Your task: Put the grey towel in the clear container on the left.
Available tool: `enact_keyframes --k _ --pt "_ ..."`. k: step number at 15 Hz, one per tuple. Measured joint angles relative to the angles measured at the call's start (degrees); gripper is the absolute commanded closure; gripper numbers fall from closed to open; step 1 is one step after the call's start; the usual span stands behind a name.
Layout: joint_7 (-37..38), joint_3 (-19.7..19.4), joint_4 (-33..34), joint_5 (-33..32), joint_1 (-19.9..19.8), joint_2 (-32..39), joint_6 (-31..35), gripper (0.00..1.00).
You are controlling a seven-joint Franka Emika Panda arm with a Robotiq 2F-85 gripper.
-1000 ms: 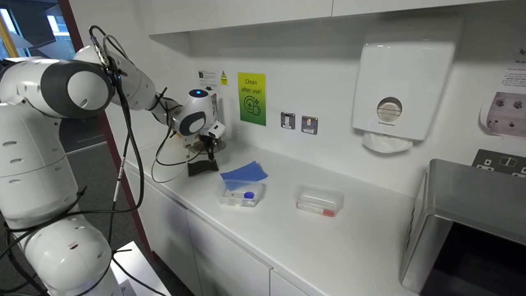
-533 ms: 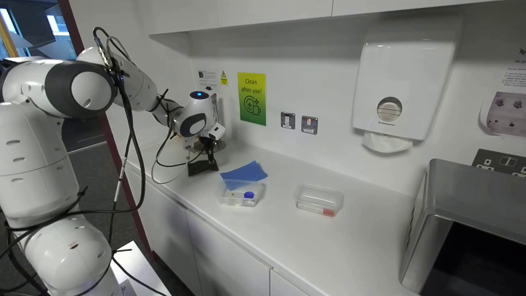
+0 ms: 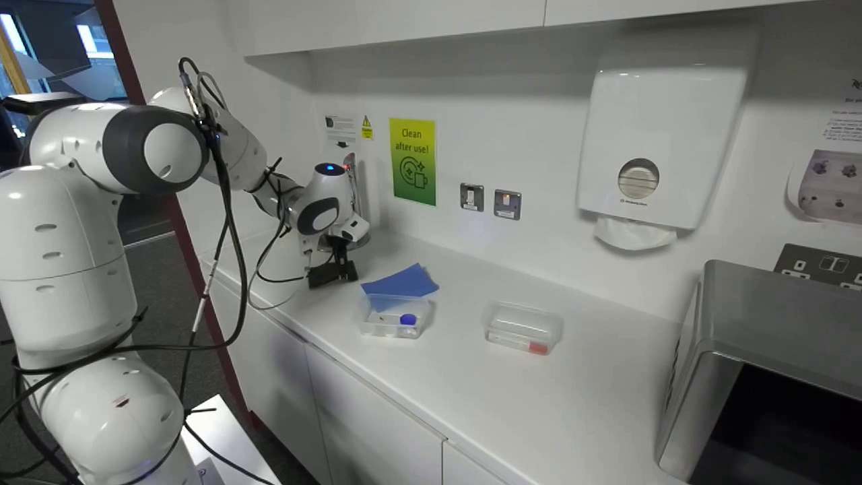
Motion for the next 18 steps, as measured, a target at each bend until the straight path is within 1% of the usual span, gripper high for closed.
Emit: enact_keyframes --k 6,10,16,18 --pt "-0.5 0.0 1.0 0.4 0.0 3.1 0.4 0.00" --pt "-0.7 0.0 2.4 0.6 0.6 6.2 2.7 0.00" --pt "-0.8 0.7 3.3 1.8 1.6 8.7 12.4 0.00" --pt "-1.9 1.6 3.3 3.7 1.7 8.9 14.6 0.00"
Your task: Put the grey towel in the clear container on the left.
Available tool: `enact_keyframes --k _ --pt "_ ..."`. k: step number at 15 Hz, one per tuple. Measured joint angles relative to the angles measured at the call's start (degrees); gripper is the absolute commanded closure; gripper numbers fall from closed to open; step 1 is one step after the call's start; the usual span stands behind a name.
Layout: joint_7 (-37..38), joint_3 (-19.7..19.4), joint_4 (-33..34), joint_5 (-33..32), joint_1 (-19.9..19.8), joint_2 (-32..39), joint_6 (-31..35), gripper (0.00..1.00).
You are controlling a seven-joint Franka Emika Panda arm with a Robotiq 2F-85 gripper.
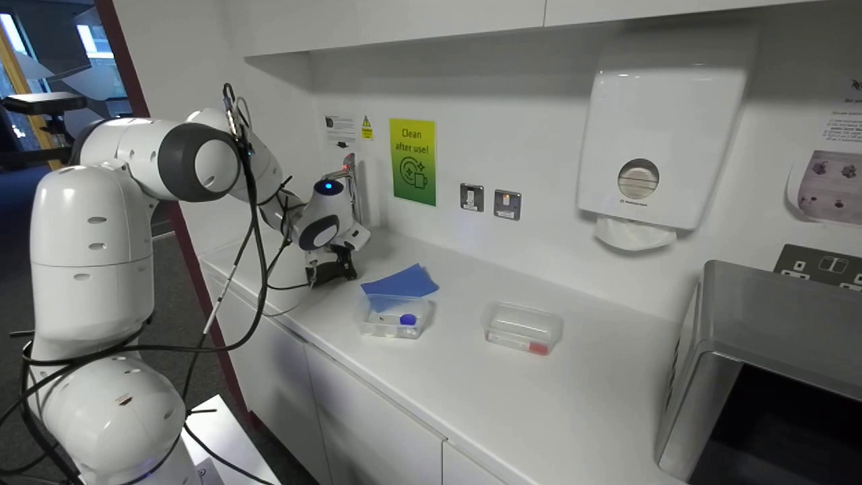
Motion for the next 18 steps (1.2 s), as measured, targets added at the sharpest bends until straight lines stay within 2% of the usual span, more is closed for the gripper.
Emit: enact_keyframes --k 3,8,9,11,18 --pt "-4.6 2.3 0.0 6.6 -0.6 0.2 0.9 0.00" --pt "-16.1 7.0 0.5 21.2 -2.5 0.3 0.9 0.00" --pt "-18.4 7.4 0.6 23.9 -2.7 0.3 0.9 0.25" --pt "-21.7 8.2 0.7 27.9 -3.5 0.3 0.8 0.33" --pt "-27.8 9.0 0.8 35.6 -6.5 0.4 -0.5 0.88"
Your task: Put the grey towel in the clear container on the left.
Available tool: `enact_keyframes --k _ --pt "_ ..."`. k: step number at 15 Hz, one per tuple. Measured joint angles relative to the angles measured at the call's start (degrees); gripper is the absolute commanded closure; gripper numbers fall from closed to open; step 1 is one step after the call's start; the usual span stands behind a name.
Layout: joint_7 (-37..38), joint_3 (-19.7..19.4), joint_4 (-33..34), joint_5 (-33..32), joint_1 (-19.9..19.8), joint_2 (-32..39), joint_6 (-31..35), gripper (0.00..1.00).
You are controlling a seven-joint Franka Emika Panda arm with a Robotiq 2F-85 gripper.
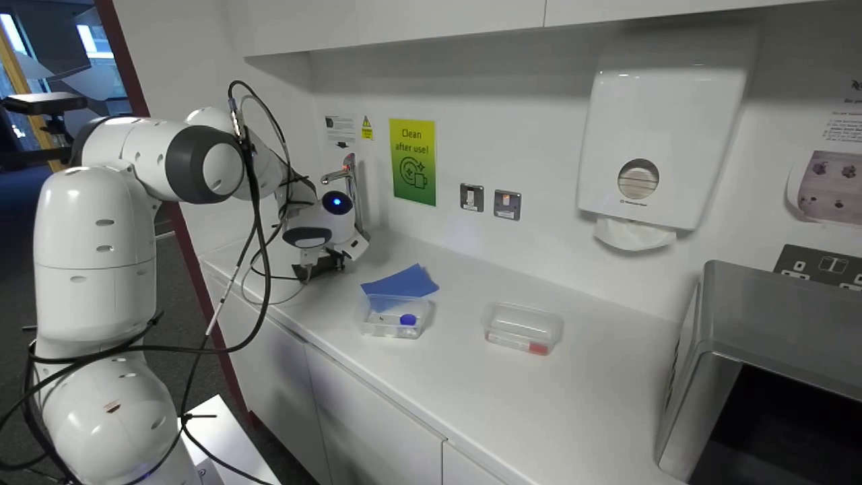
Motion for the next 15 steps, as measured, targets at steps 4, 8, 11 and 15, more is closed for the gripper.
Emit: enact_keyframes --k 4,8,11,15 --pt "-1.9 0.2 0.2 2.6 -0.7 0.0 0.0 1.00" --pt "-4.7 0.3 0.2 5.4 -0.9 -0.7 0.0 1.00" --pt "-5.2 0.3 0.2 5.6 -0.9 -1.6 0.0 1.00" --pt "-5.1 -0.2 -0.7 4.0 0.1 -2.9 -0.1 0.66"
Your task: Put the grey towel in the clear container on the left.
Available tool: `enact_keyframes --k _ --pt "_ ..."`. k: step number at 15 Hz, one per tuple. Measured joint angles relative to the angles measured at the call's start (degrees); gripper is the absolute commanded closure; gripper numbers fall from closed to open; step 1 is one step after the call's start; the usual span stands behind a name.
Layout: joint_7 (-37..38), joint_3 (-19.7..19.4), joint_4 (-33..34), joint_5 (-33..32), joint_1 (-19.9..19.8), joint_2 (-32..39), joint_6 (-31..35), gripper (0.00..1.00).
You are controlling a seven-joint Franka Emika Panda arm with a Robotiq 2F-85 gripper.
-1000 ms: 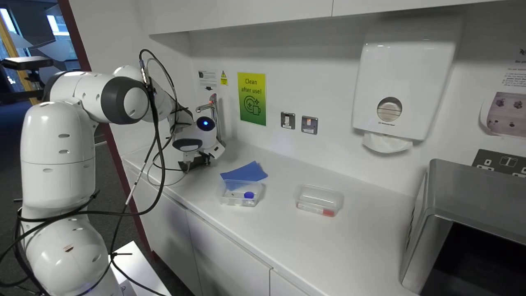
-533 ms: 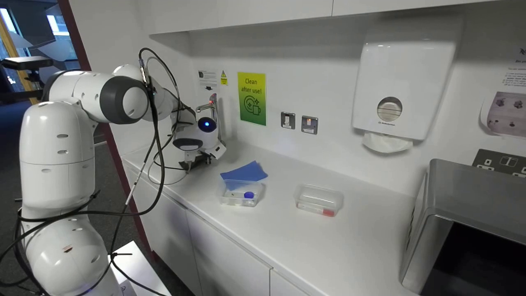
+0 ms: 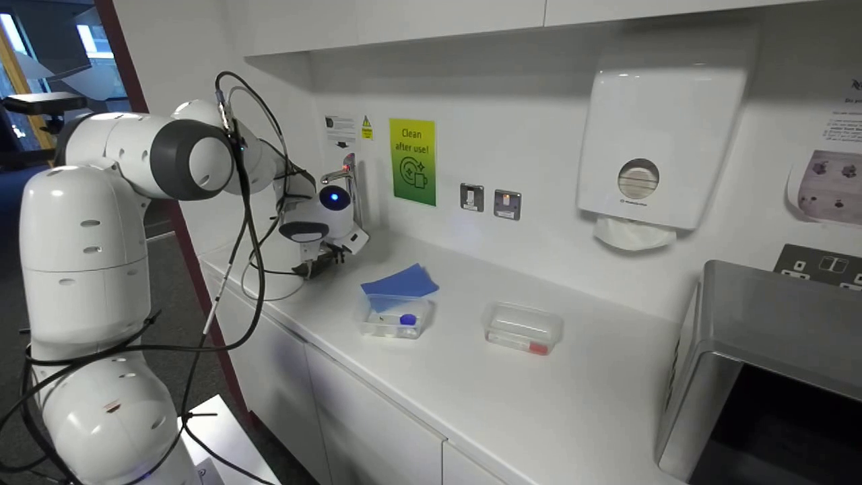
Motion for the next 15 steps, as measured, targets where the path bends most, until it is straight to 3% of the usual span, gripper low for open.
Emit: enact_keyframes --k 4,9,15 --pt "0.2 -3.2 -2.7 -4.6 2.8 -2.1 -1.4 0.33" --pt "0.2 -6.4 -4.6 -9.8 3.1 -4.6 -6.7 0.01" --pt "-0.1 -8.1 -4.4 -12.0 3.1 -5.9 -11.5 0.00"
